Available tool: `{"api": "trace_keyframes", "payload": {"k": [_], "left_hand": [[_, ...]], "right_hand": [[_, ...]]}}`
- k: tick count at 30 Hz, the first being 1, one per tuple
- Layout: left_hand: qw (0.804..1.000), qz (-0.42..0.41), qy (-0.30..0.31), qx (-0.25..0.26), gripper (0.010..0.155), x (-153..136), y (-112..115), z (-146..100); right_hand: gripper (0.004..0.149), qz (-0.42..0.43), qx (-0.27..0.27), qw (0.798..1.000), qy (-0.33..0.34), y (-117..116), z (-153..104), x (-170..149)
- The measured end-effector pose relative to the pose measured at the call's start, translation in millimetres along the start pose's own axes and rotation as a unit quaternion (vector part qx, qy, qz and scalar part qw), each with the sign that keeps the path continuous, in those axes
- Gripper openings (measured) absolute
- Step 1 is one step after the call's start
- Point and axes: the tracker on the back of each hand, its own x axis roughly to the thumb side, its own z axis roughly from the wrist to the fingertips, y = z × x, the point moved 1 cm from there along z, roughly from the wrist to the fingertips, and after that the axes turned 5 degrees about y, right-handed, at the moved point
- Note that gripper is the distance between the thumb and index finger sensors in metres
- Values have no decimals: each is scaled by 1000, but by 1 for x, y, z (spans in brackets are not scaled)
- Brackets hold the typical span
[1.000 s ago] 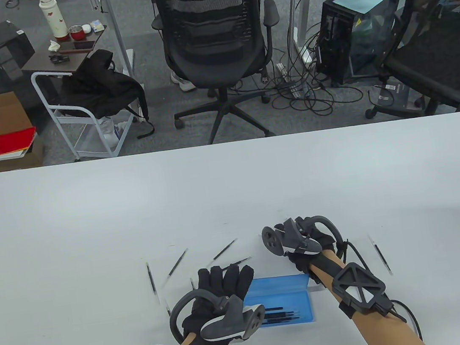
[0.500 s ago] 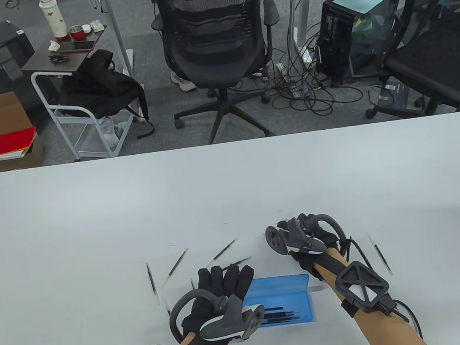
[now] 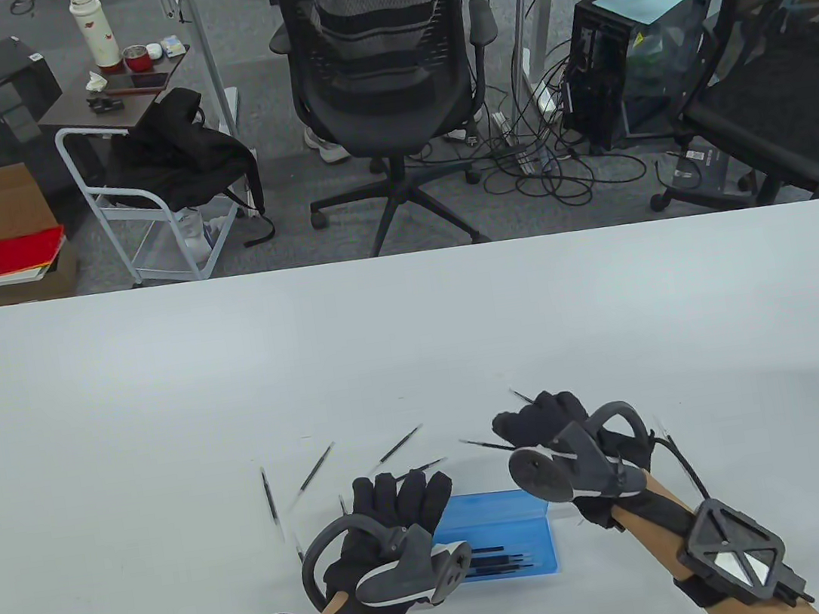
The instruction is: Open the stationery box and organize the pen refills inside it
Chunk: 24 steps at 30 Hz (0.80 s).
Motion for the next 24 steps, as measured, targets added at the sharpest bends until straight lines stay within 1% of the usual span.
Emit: {"api": "trace_keyframes", "payload": {"k": [5, 9, 15, 16, 24], "left_hand": [[1000, 1, -1, -1, 131, 0, 0, 0], [1000, 1, -1, -1, 131, 0, 0, 0], [1000, 1, -2, -1, 131, 0, 0, 0], [1000, 1, -2, -1, 131, 0, 0, 0], [1000, -1, -1, -1, 131, 0, 0, 1]], "right_hand": [[60, -22, -3, 999, 49, -1, -34, 35], [61, -46, 13, 996, 76, -12, -49, 55], [60, -94, 41, 990, 98, -35, -52, 74], [60, -119, 33, 987, 99, -36, -52, 77], [59, -175, 30, 977, 117, -48, -52, 100]]}}
